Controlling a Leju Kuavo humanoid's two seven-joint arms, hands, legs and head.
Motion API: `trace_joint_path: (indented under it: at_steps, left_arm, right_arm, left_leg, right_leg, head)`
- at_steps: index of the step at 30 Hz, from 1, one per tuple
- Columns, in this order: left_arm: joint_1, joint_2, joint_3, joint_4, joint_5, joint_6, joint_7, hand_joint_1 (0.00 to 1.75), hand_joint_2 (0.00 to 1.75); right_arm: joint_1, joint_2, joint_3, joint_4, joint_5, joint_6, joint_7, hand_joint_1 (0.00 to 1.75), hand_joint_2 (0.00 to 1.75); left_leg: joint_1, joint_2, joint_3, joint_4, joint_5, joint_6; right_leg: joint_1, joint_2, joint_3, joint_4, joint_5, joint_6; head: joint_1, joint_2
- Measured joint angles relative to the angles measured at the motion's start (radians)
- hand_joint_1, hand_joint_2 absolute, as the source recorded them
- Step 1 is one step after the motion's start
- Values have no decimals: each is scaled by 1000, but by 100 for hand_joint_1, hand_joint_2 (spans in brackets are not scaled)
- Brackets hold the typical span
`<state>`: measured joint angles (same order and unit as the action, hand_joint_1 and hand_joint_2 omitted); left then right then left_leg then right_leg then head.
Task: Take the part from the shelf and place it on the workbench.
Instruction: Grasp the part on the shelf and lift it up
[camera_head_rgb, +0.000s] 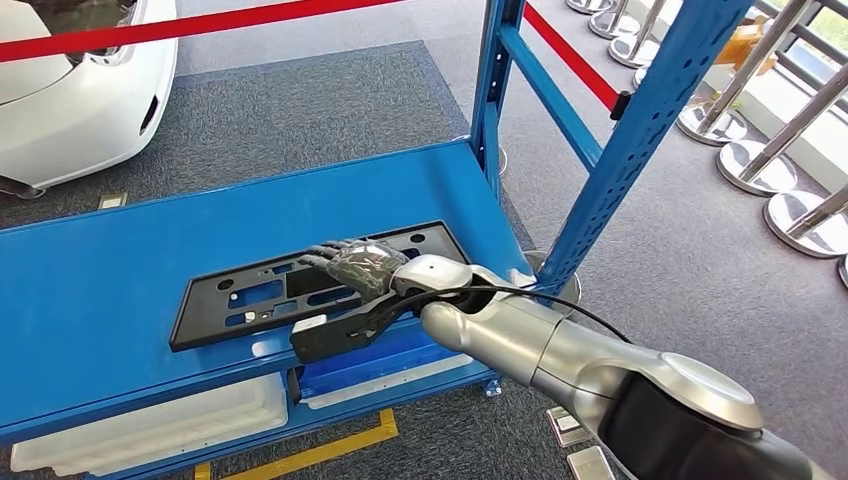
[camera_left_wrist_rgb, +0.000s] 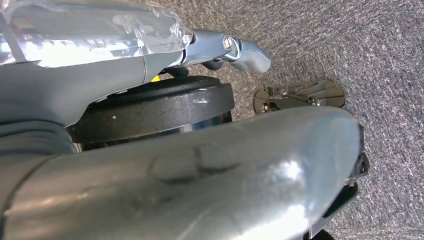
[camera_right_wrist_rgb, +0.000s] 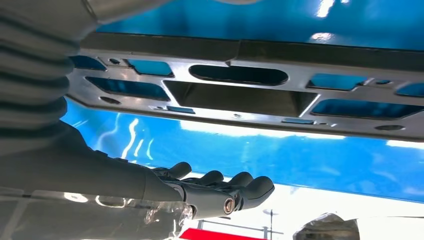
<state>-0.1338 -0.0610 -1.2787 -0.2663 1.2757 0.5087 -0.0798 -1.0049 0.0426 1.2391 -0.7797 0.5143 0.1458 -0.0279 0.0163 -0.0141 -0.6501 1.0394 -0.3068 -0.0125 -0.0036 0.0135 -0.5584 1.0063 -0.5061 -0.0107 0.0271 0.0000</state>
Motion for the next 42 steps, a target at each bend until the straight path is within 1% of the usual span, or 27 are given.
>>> trace_joint_path:
  at_steps: [9, 16, 20, 26, 30, 36, 42]
  left_arm:
    - [1, 0, 0, 0, -2, -5, -2, 0, 0]
    - [1, 0, 0, 0, -2, -6, -4, 0, 0]
    - [1, 0, 0, 0, 2, -6, -4, 0, 0]
    - [1, 0, 0, 0, 7, -4, -8, 0, 0]
    - [1, 0, 0, 0, 7, -7, -25, 0, 0]
    - [1, 0, 0, 0, 5, -13, -40, 0, 0]
    - [1, 1, 0, 0, -9, -26, -47, 0, 0]
  right_arm:
    - [0, 5, 5, 1, -8, 30, 20, 0, 175]
    - [0, -8, 22, 11, 6, 65, 45, 0, 175]
    - [0, -32, 37, 18, 39, 118, 79, 0, 175]
    - [0, -71, 70, 34, 73, 166, 84, 0, 175]
    - [2, -91, 96, 42, 70, 194, 80, 0, 175]
    - [11, -123, 119, 46, 71, 211, 80, 0, 175]
    - [18, -169, 144, 48, 92, 222, 86, 0, 175]
  left_leg:
    - [0, 0, 4, -5, 1, -2]
    - [0, 1, 5, -5, 1, -2]
    - [0, 1, 5, -5, 1, -2]
    - [0, 1, 5, -5, 1, -2]
    - [0, 1, 6, -5, 1, -2]
    - [0, 1, 8, -6, 1, -2]
    - [-1, 1, 14, -6, 0, -2]
  right_leg:
    - [0, 0, 1, 0, 0, 0]
    - [0, 0, 1, 0, 0, 0]
    - [0, 0, 1, 0, 0, 0]
    - [0, 0, 2, 0, 0, 0]
    - [0, 0, 2, 0, 0, 0]
    - [0, 0, 3, -1, 0, 0]
    - [-1, 0, 10, -1, -2, -2]
  head:
    - [-3, 0]
    - [-5, 0]
    - [-5, 0]
    - [-3, 0]
    - [-2, 0]
    - [-3, 0]
    - [-2, 0]
